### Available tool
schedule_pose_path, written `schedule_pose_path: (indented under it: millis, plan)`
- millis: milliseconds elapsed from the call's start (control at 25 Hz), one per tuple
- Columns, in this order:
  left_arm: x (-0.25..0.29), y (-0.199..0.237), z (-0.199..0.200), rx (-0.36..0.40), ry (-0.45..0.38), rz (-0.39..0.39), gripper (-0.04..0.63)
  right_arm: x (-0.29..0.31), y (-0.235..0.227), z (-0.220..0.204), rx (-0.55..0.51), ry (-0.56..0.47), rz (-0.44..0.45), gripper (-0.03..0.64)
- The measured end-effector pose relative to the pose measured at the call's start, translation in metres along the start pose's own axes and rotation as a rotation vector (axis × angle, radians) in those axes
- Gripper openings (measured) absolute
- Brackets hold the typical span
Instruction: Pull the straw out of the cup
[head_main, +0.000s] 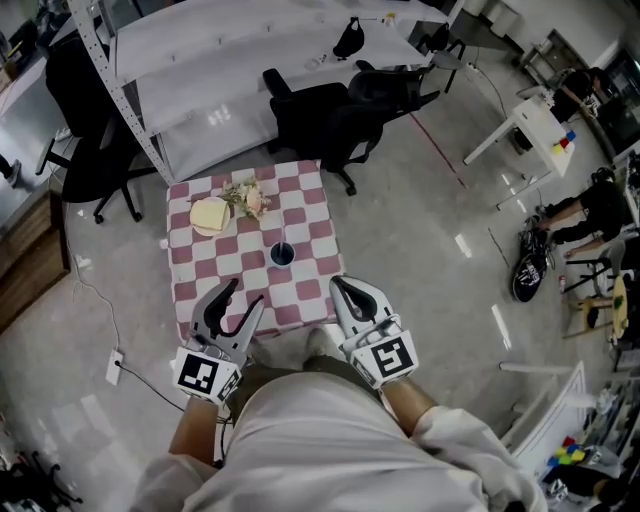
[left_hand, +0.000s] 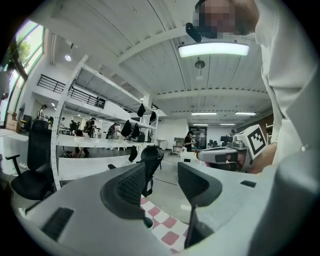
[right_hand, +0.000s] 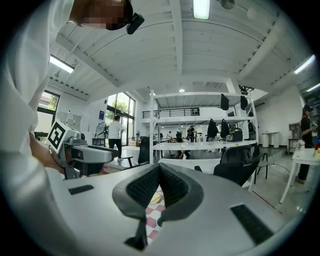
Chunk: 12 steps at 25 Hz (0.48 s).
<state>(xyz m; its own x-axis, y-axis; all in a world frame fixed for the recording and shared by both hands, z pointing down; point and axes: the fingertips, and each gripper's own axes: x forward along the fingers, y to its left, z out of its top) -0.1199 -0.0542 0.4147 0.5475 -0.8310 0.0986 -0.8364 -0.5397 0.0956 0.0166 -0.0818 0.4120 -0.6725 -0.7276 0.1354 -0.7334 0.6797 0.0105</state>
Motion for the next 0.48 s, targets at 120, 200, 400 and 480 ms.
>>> schedule_pose_path:
  millis: [120, 200, 400, 480]
  plan:
    - [0.0005, 0.0033, 0.0003, -0.002, -0.001, -0.024, 0.207, 0.0032, 0.0007, 0.0003, 0.001, 0.002, -0.009, 0.003]
    - [0.0017, 0.0037, 0.0005, 0.002, 0.000, -0.036, 0.242, 0.0036, -0.0006, -0.0007, 0.001, 0.007, -0.014, 0.003]
    - [0.0050, 0.0075, -0.0034, 0.022, 0.015, -0.031, 0.263, 0.0040, -0.0051, -0.0036, 0.005, 0.018, -0.025, 0.003]
    - [0.0069, 0.0096, -0.0081, 0.024, 0.028, -0.023, 0.274, 0.0040, -0.0071, -0.0051, 0.006, 0.019, -0.028, 0.003]
